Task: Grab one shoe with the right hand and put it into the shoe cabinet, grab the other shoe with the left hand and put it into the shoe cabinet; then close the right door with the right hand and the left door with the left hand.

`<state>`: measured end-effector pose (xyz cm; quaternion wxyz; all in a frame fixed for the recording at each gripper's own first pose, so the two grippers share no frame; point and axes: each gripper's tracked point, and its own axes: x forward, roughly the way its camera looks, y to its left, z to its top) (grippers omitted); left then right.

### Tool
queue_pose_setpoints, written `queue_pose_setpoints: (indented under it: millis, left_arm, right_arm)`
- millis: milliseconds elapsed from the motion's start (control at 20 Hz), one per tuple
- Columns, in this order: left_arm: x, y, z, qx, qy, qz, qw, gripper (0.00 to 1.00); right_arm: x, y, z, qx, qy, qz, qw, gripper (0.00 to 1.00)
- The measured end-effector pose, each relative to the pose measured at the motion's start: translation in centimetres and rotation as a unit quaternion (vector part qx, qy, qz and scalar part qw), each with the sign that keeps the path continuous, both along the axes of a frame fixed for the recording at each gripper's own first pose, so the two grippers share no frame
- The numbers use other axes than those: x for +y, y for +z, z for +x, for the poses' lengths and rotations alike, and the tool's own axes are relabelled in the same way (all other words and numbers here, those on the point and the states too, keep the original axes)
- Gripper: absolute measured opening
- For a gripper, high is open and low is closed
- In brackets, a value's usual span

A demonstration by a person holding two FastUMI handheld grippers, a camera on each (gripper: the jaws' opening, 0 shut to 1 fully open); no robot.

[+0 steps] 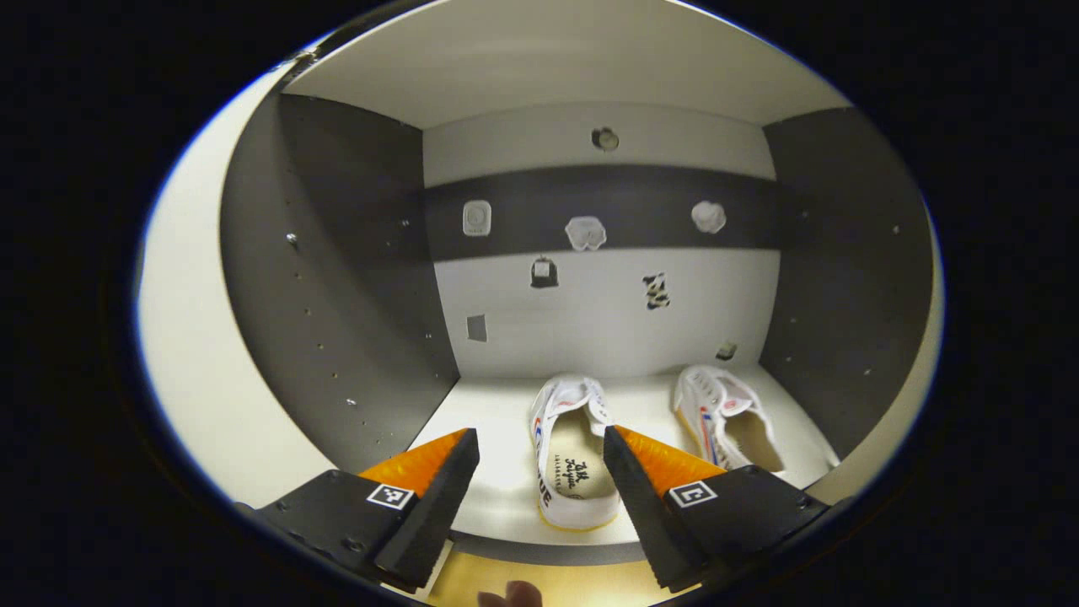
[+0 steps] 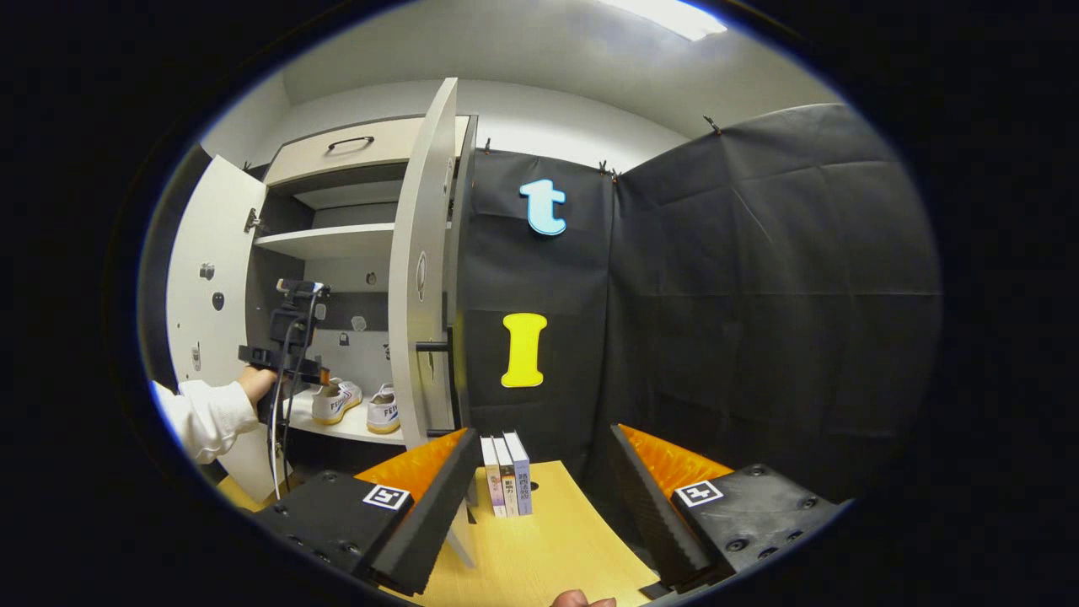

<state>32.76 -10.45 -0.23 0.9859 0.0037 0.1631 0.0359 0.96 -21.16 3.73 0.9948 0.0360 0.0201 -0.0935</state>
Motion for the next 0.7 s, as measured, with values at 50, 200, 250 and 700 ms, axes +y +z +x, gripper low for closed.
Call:
queue_pose_setpoints:
  millis: [50,200,250,700]
  left_arm:
    - [-0.2,1.2,-1.0,-0.018,-0.007,-0.005,1.0,0.94]
    - [-0.7,4.3,-5.3,-0.063,-0.03,-0.005,0.998,0.94]
    - [-1.1,5.3,-6.8,-0.078,-0.037,-0.008,0.996,0.94]
    - [-0.4,8.2,-20.7,-0.127,-0.07,-0.049,0.988,0.93]
  right_arm:
    - [0.2,0.2,0.2,-0.001,0.003,0.004,1.0,0.98]
    - [0.6,0.4,0.9,0.002,0.016,0.01,1.0,0.98]
    - [0.5,0.6,1.2,0.001,0.017,0.01,1.0,0.98]
    - [-0.8,0.2,6.1,0.027,0.037,0.051,0.998,0.98]
